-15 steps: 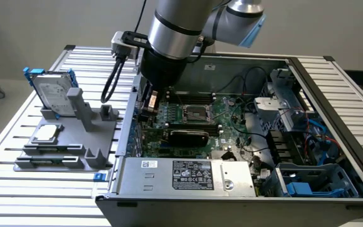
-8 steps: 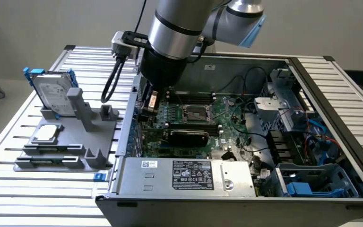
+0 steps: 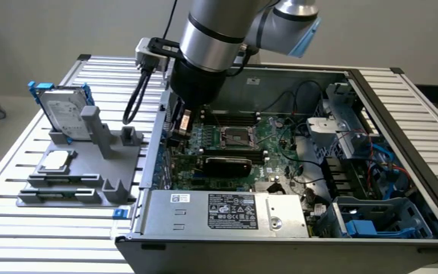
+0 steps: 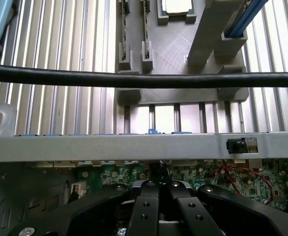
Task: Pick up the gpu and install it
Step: 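Press down on the gpu until it lock into place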
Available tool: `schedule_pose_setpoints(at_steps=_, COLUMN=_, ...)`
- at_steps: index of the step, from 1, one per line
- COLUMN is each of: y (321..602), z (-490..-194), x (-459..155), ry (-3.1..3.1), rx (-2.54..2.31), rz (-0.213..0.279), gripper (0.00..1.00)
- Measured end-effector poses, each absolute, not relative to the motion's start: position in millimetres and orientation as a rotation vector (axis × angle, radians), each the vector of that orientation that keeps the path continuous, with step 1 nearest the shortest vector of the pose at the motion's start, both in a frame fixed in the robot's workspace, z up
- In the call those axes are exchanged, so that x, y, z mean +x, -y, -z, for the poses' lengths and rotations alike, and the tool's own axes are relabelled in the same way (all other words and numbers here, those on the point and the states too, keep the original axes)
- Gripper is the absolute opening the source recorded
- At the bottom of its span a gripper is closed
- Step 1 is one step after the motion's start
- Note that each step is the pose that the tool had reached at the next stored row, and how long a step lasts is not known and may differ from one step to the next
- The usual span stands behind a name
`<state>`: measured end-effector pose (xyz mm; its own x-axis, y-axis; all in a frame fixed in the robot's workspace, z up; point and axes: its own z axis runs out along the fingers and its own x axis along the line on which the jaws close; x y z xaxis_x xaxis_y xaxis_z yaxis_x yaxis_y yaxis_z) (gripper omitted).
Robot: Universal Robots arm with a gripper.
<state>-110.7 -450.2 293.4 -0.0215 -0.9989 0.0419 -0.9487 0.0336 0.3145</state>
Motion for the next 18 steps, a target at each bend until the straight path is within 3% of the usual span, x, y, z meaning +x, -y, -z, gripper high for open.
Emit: schedule_pose_setpoints(at_steps=18, y=450.2, z=-291.5, x=-108.2, ry=2.053, rx=1.997, rz=0.300, gripper=0.11)
